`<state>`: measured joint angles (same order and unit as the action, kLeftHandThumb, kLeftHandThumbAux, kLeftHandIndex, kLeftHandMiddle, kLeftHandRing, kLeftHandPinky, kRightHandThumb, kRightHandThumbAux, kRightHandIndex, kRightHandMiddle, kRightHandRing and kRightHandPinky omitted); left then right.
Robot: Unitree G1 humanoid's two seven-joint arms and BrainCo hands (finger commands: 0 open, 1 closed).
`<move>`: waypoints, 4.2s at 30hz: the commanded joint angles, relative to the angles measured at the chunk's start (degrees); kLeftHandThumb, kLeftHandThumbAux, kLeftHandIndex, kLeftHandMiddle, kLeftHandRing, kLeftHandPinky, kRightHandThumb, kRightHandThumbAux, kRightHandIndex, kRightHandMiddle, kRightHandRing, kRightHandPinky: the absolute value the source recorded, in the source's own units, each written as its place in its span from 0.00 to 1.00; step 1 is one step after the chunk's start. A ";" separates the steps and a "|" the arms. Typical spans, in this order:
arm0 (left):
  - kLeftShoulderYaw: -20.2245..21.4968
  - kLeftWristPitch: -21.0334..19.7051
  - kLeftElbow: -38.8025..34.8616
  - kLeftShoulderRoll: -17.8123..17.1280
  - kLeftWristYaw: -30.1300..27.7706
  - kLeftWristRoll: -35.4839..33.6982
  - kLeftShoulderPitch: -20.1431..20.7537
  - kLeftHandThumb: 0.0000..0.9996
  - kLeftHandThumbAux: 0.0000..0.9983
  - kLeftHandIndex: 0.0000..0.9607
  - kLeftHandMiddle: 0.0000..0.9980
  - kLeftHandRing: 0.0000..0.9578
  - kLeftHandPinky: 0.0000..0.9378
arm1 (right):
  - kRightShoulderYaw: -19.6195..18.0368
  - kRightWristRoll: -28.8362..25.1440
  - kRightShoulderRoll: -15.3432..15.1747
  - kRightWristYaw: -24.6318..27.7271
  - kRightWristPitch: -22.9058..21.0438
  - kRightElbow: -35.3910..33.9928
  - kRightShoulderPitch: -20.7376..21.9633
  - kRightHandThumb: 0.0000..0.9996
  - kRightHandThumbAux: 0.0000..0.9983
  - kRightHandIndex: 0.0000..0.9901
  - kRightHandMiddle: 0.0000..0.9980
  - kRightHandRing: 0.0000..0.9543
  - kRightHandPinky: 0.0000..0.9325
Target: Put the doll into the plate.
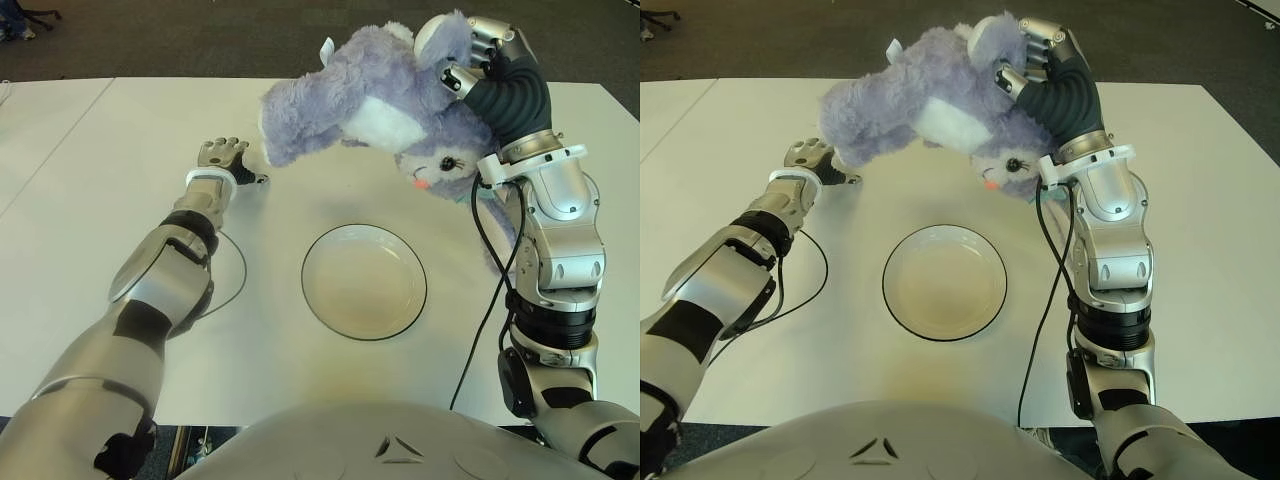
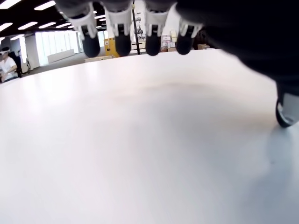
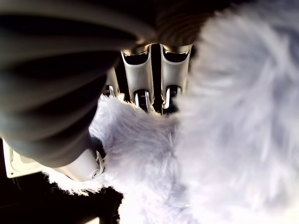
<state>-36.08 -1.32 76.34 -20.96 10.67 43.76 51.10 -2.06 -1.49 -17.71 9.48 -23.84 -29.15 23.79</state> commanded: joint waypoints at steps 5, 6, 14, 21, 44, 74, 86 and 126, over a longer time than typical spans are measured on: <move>-1.18 -0.75 2.51 2.34 -3.84 0.65 -6.96 0.03 0.43 0.00 0.00 0.00 0.00 | 1.86 -0.70 1.97 0.69 -1.25 0.44 -3.54 0.72 0.70 0.44 0.74 0.80 0.81; -1.27 -0.99 2.57 2.65 -4.11 0.65 -7.10 0.03 0.43 0.00 0.00 0.00 0.00 | 2.48 -0.64 2.48 0.62 -1.16 0.52 -4.24 0.72 0.70 0.44 0.73 0.79 0.80; -1.53 -2.01 2.90 3.31 -5.61 0.61 -7.82 0.02 0.44 0.00 0.00 0.00 0.00 | 4.72 0.59 2.54 1.44 -0.13 -1.92 -11.13 0.72 0.70 0.44 0.68 0.75 0.78; -1.51 -2.29 3.14 3.13 -5.32 0.59 -8.78 0.03 0.45 0.00 0.00 0.00 0.00 | 5.32 3.19 0.32 2.31 -0.08 -3.33 -12.89 0.72 0.70 0.43 0.67 0.73 0.77; -2.23 -4.21 3.40 4.27 -6.62 1.13 -9.38 0.04 0.44 0.00 0.00 0.00 0.00 | 8.51 -0.56 0.67 5.19 -0.66 -14.73 -26.20 0.72 0.70 0.43 0.66 0.72 0.77; -3.16 -5.56 3.57 4.84 -7.50 1.78 -9.59 0.04 0.44 0.00 0.00 0.02 0.00 | 8.95 -0.74 -0.08 6.46 -3.01 -23.47 -28.09 0.72 0.70 0.43 0.62 0.70 0.76; -3.91 -5.36 3.50 4.68 -7.64 1.84 -9.73 0.06 0.46 0.00 0.00 0.03 0.00 | 10.31 -0.74 -2.52 9.57 1.87 -12.65 -39.19 0.72 0.70 0.43 0.61 0.69 0.72; -3.16 -4.92 3.10 4.08 -7.01 1.10 -9.62 0.07 0.50 0.00 0.00 0.04 0.00 | 14.15 -0.50 -7.69 11.46 -5.33 -11.77 -37.74 0.10 0.59 0.00 0.03 0.05 0.09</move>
<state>-37.04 -6.60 76.17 -18.73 9.65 43.24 50.75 10.56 -2.33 -24.58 19.90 -26.10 -44.65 -12.40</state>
